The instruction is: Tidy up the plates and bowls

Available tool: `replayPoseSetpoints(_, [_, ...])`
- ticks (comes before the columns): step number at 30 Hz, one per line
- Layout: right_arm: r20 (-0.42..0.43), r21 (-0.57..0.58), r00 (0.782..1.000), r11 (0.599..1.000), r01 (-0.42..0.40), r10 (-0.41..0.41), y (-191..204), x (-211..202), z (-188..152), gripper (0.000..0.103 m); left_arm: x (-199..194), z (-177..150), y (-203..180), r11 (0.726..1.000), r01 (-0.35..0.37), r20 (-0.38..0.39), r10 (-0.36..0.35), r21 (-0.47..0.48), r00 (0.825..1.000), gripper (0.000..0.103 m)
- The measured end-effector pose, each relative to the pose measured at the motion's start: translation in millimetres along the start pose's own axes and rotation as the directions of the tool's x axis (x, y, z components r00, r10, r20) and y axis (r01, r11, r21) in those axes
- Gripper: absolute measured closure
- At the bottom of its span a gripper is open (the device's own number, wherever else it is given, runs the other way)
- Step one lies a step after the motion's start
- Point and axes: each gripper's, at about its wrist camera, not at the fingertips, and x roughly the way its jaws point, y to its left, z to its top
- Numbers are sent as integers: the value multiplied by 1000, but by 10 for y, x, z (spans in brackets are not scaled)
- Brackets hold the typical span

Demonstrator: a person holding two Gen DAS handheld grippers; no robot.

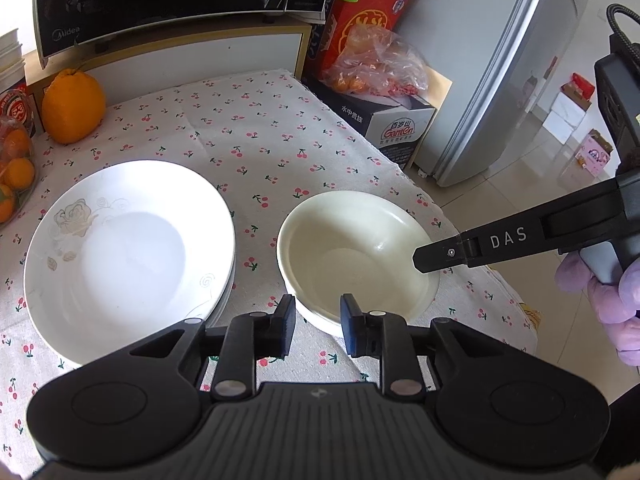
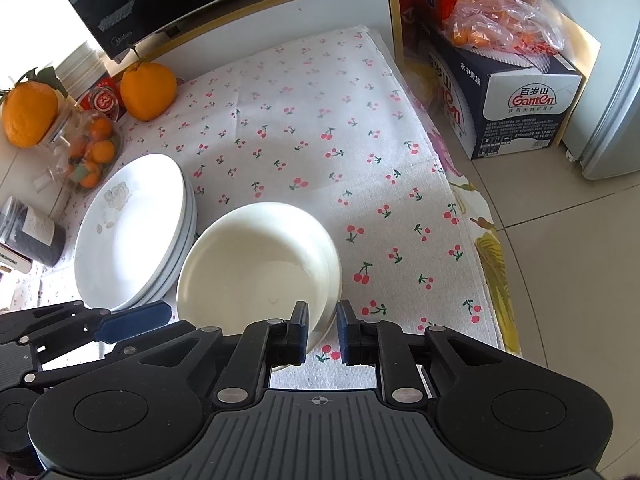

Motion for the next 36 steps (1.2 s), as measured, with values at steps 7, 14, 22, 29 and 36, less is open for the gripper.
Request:
replayPoseSetpoints(7, [21,-18,1000,1000,-3,4,-3,-12,15,67,-63,-20,-4,999,19,27,-20,28,999,62])
replayPoseSetpoints(14, [101,-62,994,997,-44,50,-39,-101,25,33,-149,-62,-12,997,-2,80,-5,81,997,23])
replayPoseSetpoints(22, [191,-249,981,968,18,30,-8,-129,-112,23,-204,-192,-19,983,-39,113,19,178,993,9])
replayPoseSetpoints(29, [214,-312,976,949,45,25,-65,-151,-227,19,-182,-302,-70,963,-64,106,37,263,994,6])
replayPoseSetpoints(36, [225,-379,974,924,55,34,-80,-176,-332,15,-154,-415,-101,952,-58,88,33,299,996,6])
